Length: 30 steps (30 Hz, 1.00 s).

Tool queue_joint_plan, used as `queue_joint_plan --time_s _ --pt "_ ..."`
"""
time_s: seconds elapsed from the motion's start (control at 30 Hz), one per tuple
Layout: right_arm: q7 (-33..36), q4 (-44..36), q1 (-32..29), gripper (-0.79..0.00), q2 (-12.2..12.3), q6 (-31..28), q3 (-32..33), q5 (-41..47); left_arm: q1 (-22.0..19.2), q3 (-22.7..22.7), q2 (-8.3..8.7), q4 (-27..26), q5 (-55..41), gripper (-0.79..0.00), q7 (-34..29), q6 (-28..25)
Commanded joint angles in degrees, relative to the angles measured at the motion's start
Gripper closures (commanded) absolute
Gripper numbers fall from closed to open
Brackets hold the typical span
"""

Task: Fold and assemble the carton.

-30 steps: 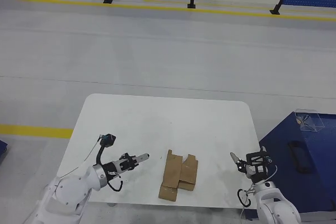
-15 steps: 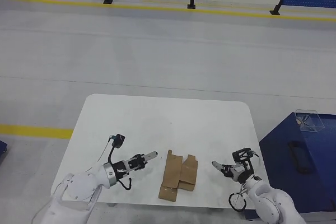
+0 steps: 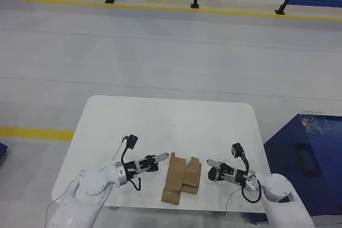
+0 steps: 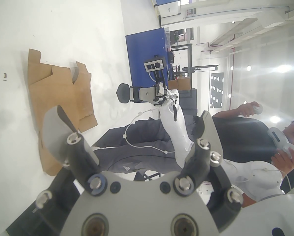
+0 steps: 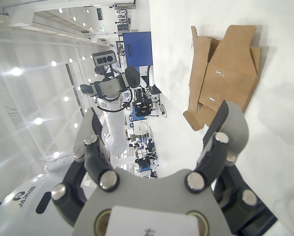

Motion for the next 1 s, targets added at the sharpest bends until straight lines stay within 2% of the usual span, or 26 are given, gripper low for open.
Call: queue_joint_plan --time_s 0.0,0.03,0.1,0.17,0.3,0.5,0.97 --pt "0.04 0.01 0.01 -0.785 0.0 0.03 0.0 0.01 0.0 0.0 0.0 0.0 0.0 -0.785 0.0 0.0" --pt "2.3 0.33 -0.29 -0.785 -0.13 1.8 -0.84 2.67 0.03 0.19 0.06 0.62 1.51 -0.785 0.43 0.9" --pt "7.21 1.11 1.14 -0.785 0.01 5.56 -0.08 8.84 -1.66 2.13 0.13 1.14 10.61 -0.785 3.17 3.17" --pt "3.53 2.32 1.44 -0.785 0.07 2.27 -0.41 5.49 -3.1 4.72 -0.29 2.83 12.0 -0.785 3.34 3.83" --pt "0.98 4.64 2.44 -0.785 -0.23 0.48 -3.16 3.79 -7.89 9.62 -1.21 8.57 14.97 -0.785 1.5 5.86" --pt "-4.78 6.96 3.35 -0.785 -0.31 -2.65 -4.91 -0.2 -12.11 13.76 -2.72 16.54 11.71 -0.785 0.57 4.78" --pt "-6.21 10.3 4.91 -0.785 -0.14 -2.45 -6.87 -0.23 -18.39 22.45 -6.37 29.81 10.54 -0.785 1.35 2.29"
